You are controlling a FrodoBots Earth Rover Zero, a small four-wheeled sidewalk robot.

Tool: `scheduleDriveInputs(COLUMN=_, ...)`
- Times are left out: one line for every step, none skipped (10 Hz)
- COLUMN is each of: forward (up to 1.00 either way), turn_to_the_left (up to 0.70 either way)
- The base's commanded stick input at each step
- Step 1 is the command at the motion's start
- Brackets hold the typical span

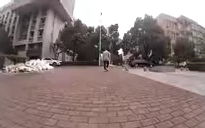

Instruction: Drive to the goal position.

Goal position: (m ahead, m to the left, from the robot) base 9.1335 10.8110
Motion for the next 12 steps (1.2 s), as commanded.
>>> scheduleDriveInputs(forward=0.7, turn_to_the_left=0.14)
scheduleDriveInputs(forward=0.7, turn_to_the_left=0.13)
scheduleDriveInputs(forward=0.7, turn_to_the_left=0.07)
scheduleDriveInputs(forward=0.7, turn_to_the_left=0.02)
scheduleDriveInputs(forward=0.7, turn_to_the_left=0.0)
scheduleDriveInputs(forward=0.7, turn_to_the_left=0.0)
scheduleDriveInputs(forward=0.7, turn_to_the_left=0.0)
scheduleDriveInputs(forward=0.7, turn_to_the_left=0.0)
scheduleDriveInputs(forward=0.7, turn_to_the_left=0.0)
scheduleDriveInputs(forward=0.7, turn_to_the_left=0.0)
scheduleDriveInputs(forward=0.7, turn_to_the_left=0.0)
scheduleDriveInputs(forward=0.7, turn_to_the_left=0.0)
